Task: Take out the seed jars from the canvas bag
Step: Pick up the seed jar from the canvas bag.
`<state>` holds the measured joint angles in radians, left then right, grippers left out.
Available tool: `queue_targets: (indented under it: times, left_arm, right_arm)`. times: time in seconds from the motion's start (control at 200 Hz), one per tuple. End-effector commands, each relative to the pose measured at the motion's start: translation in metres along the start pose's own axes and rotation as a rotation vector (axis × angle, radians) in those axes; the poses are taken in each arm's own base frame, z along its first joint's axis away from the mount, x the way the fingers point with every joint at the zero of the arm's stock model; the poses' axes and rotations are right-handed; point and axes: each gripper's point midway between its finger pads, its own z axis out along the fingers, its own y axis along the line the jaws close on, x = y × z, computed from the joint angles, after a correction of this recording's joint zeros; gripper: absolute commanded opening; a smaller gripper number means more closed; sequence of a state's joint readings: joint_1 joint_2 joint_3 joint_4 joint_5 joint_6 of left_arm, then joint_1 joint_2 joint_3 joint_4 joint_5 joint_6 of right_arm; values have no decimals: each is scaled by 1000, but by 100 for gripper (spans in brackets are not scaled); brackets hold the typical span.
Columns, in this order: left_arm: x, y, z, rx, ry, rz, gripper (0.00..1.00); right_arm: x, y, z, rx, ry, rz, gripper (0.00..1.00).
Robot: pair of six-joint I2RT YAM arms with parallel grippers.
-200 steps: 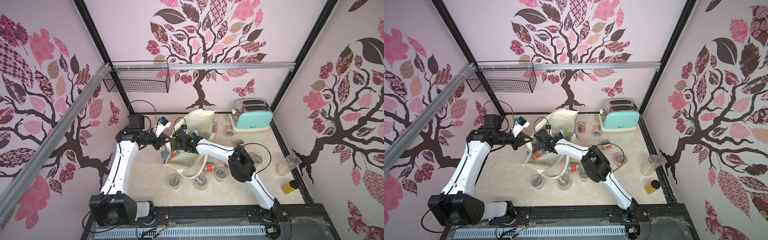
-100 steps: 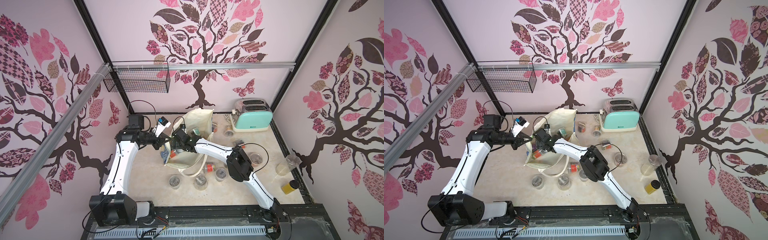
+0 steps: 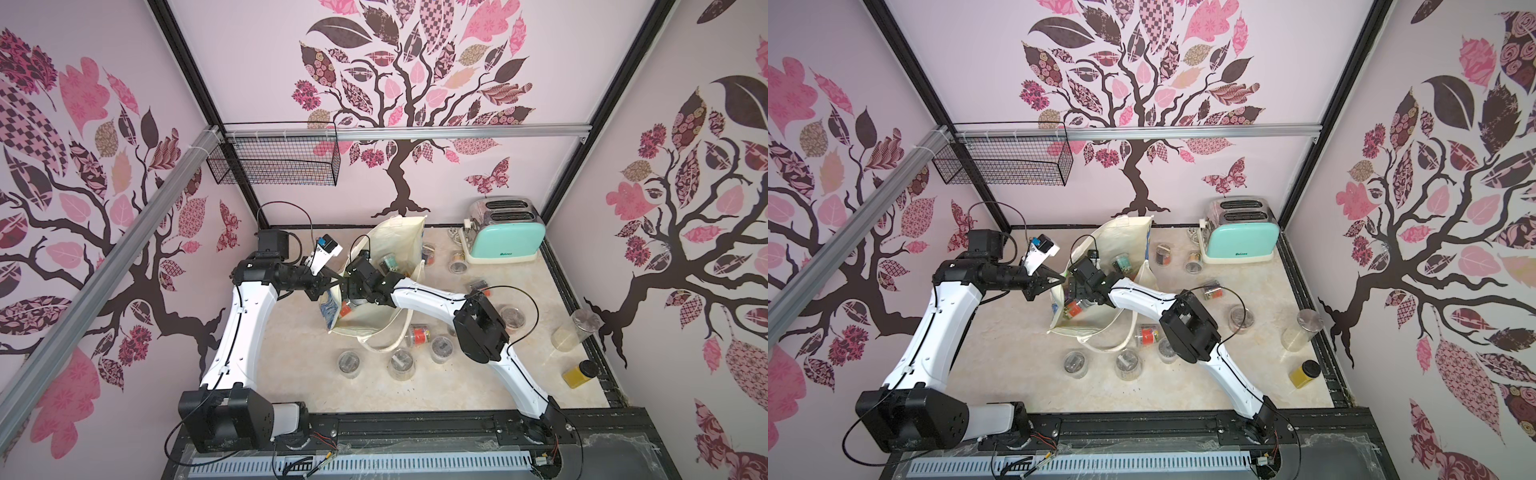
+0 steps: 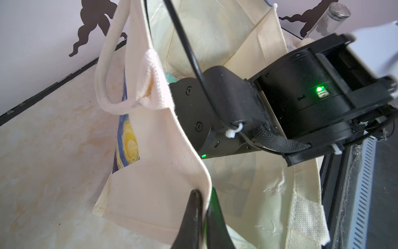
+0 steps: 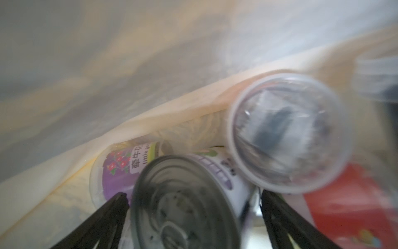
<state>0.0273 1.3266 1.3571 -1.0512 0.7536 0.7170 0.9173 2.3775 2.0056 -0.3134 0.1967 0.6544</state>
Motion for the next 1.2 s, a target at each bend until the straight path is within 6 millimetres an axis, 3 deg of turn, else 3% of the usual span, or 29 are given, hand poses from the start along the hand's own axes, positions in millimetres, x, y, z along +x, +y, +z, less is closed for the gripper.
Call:
queue_targets:
  times: [0.0, 0.195, 0.42, 0.675, 0.69, 0.72, 1.035, 1.06, 1.195]
  left_arm:
    - [13, -17, 6, 84, 36, -47, 0]
    - [10, -17, 5, 83, 34, -45, 0]
    - [10, -17, 6, 88, 34, -50, 0]
    - [12, -18, 6, 89, 38, -48, 0]
    - [12, -17, 6, 89, 38, -48, 0]
    - [11, -17, 5, 87, 37, -45, 0]
    - [13, -18, 5, 86, 44, -46, 0]
    - [14, -18, 6, 86, 46, -47, 0]
    - [14, -17, 5, 79, 46, -46, 0]
  right_arm:
    - [-13, 5, -16, -30, -13, 23, 100]
    - [-20, 1, -20, -2, -45, 16, 99]
    - [0, -26, 12, 143, -8, -48, 99]
    - [-4, -34, 14, 199, -49, -62, 99]
    - [8, -41, 25, 219, -28, -71, 98]
    - [10, -43, 27, 225, -25, -73, 97]
    - [-2, -40, 22, 223, -70, -84, 80]
    - [-17, -31, 8, 197, -97, -72, 79]
    - [-26, -20, -7, 143, -121, -53, 75]
